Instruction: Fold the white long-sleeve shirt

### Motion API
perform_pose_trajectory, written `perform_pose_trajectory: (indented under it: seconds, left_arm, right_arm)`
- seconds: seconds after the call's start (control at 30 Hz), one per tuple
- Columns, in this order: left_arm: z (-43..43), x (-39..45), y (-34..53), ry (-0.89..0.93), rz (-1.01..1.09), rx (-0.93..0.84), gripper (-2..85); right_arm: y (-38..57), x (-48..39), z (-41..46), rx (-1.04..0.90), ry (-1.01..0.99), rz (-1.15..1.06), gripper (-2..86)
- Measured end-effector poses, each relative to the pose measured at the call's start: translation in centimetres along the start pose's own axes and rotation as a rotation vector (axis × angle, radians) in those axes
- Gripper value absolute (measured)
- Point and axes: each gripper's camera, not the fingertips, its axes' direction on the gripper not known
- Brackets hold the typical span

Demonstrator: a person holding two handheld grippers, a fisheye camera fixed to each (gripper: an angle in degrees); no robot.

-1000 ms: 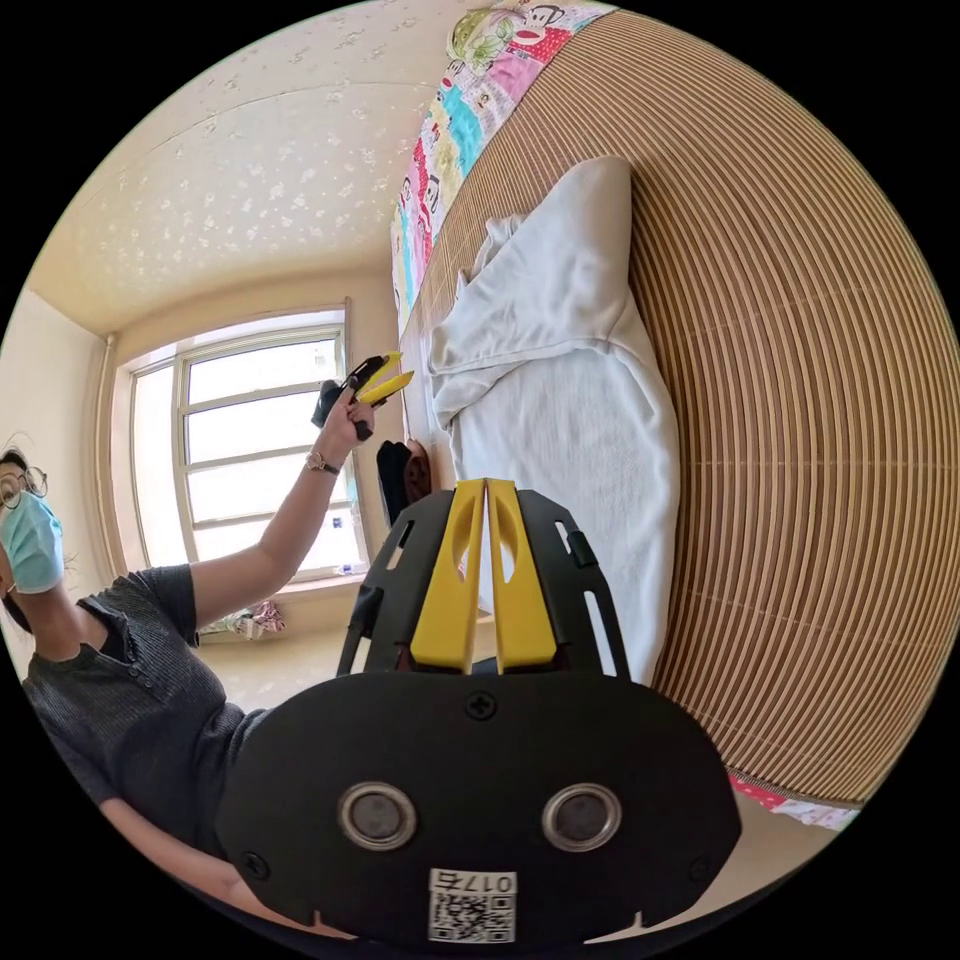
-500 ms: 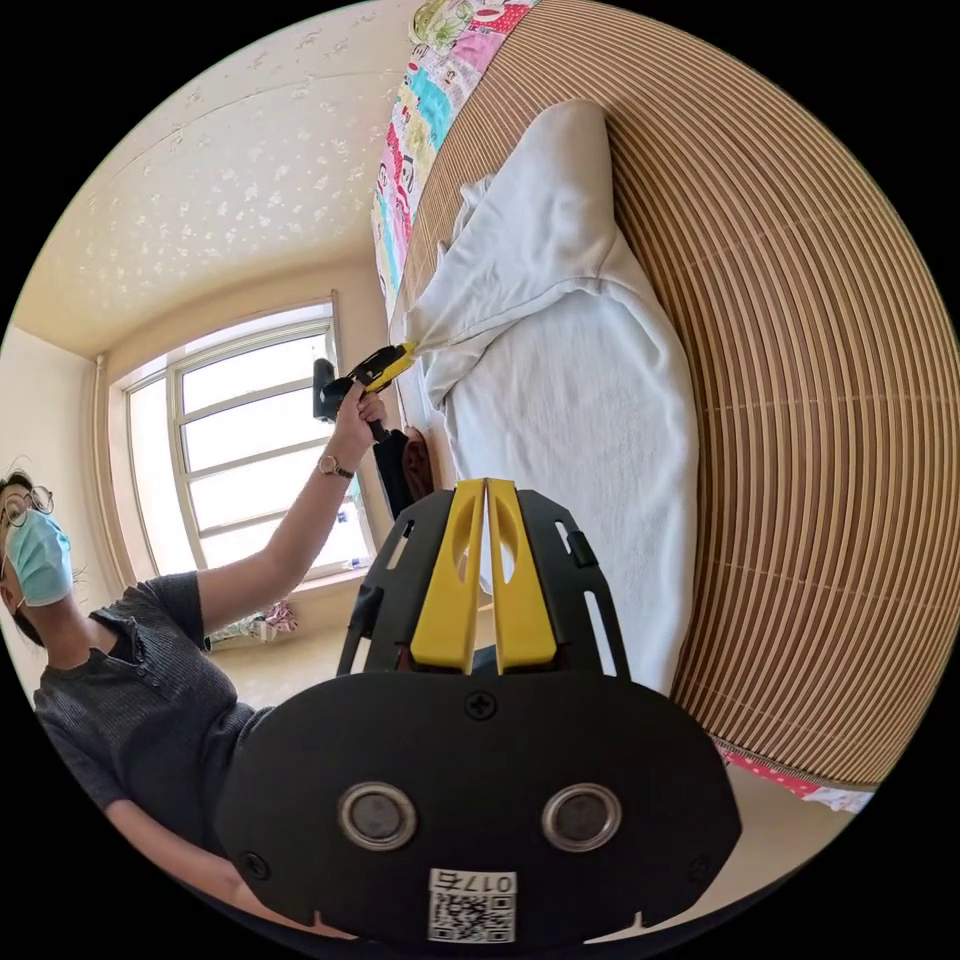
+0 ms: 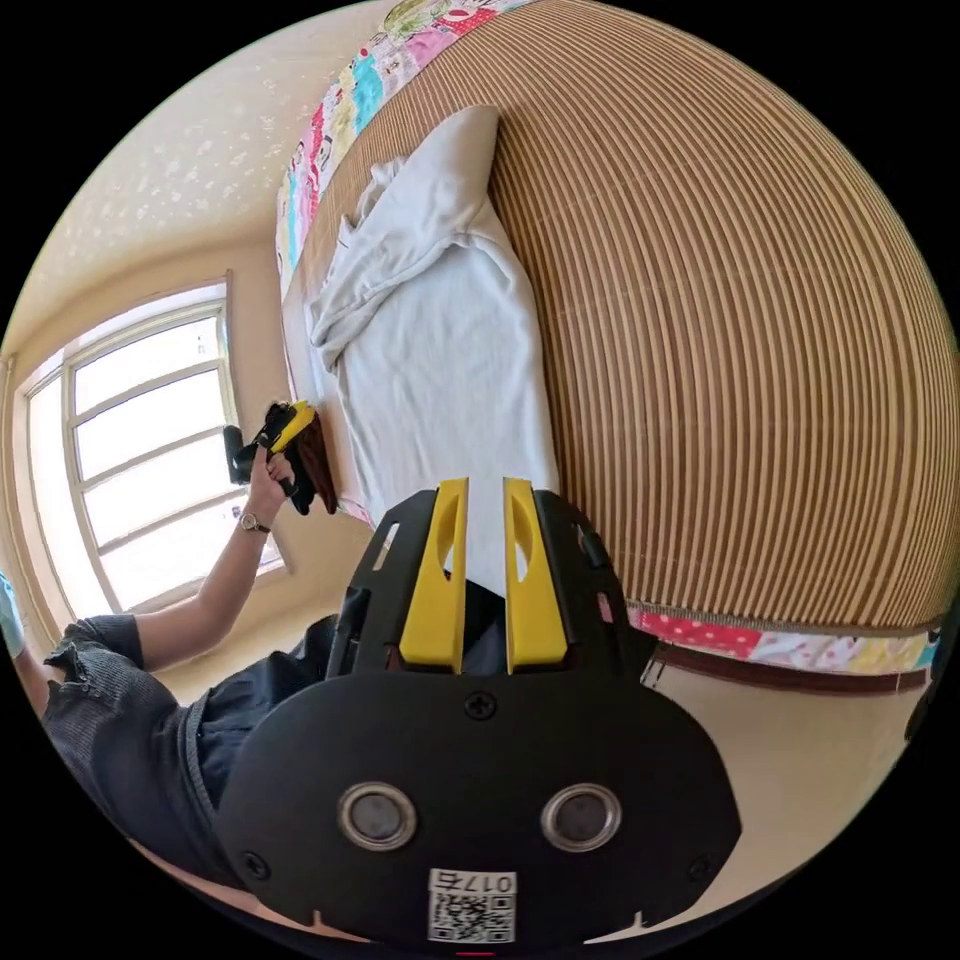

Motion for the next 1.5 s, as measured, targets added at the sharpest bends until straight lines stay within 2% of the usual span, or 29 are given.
perform_pose_trajectory:
  seconds: [0.2, 0.27, 0.4, 0.5, 0.63, 0.7, 0.8, 0.87, 0.9, 1.03, 1.07, 1.13, 1.17, 1.23, 1.3, 1.37, 1.4, 1.5]
  left_arm:
    - [-0.8, -6.1, 15.0, 0.007, 0.050, -0.253, 10.7]
    - [-1.9, -6.6, 19.2, -0.045, 0.097, -0.304, 10.8]
    - [-2.4, -7.2, 21.5, -0.056, 0.146, -0.388, 11.9]
    - [-1.8, -8.0, 20.8, -0.094, 0.191, -0.464, 13.4]
    - [-0.4, -8.8, 19.6, -0.118, 0.293, -0.612, 11.4]
    - [-0.6, -9.4, 19.4, -0.105, 0.313, -0.668, 7.5]
    - [-3.7, -10.5, 18.9, 0.050, 0.337, -0.703, 4.5]
    - [-7.9, -11.2, 18.4, 0.258, 0.351, -0.722, 4.1]
    - [-9.2, -11.4, 18.3, 0.327, 0.356, -0.719, 4.1]
    - [-19.0, -12.3, 18.0, 0.855, 0.348, -0.622, 4.0]
    - [-21.3, -12.5, 18.3, 1.012, 0.343, -0.594, 4.0]
    - [-24.3, -12.3, 19.0, 1.217, 0.354, -0.545, 4.0]
    - [-26.1, -12.0, 19.3, 1.315, 0.368, -0.493, 4.1]
    - [-28.0, -11.8, 18.9, 1.386, 0.362, -0.367, 4.1]
    - [-28.7, -12.1, 17.6, 1.378, 0.301, -0.225, 4.2]
    - [-26.9, -13.3, 14.4, 1.252, 0.106, -0.088, 4.3]
    - [-26.1, -13.7, 13.5, 1.212, 0.046, -0.072, 4.3]
    - [-22.1, -14.6, 8.6, 1.077, -0.212, 0.043, 4.2]
  right_arm:
    - [5.5, 2.8, 1.4, -0.140, 0.097, 0.045, 9.8]
    - [6.5, 3.6, 2.2, -0.192, 0.105, 0.046, 10.6]
    - [7.6, 5.1, 4.2, -0.305, 0.129, 0.053, 12.1]
    - [7.6, 6.0, 4.4, -0.310, 0.078, 0.065, 11.7]
    - [7.9, 6.6, 3.2, -0.338, 0.088, 0.038, 6.3]
    - [8.6, 6.5, 1.8, -0.348, 0.022, -0.004, 4.8]
    - [10.8, 6.5, -2.4, -0.315, -0.207, -0.083, 3.8]
    - [12.7, 6.7, -6.0, -0.244, -0.411, -0.124, 3.4]
    - [14.2, 6.9, -8.7, -0.171, -0.532, -0.141, 3.2]
    - [20.9, 7.6, -16.8, 0.174, -0.976, -0.244, 2.8]
    - [21.9, 7.5, -17.6, 0.216, -1.032, -0.269, 2.7]
    - [24.9, 7.0, -20.1, 0.378, -1.190, -0.357, 2.5]
    - [25.4, 6.8, -20.6, 0.412, -1.208, -0.372, 2.5]
    - [25.3, 6.8, -21.3, 0.517, -1.217, -0.348, 2.2]
    - [23.6, 7.9, -21.0, 0.585, -1.183, -0.253, 2.0]
    - [20.6, 9.7, -20.2, 0.625, -1.115, -0.106, 1.8]
    - [18.1, 11.0, -19.5, 0.653, -1.093, -0.016, 1.8]
    - [10.5, 13.1, -17.5, 0.700, -1.117, 0.125, 1.8]
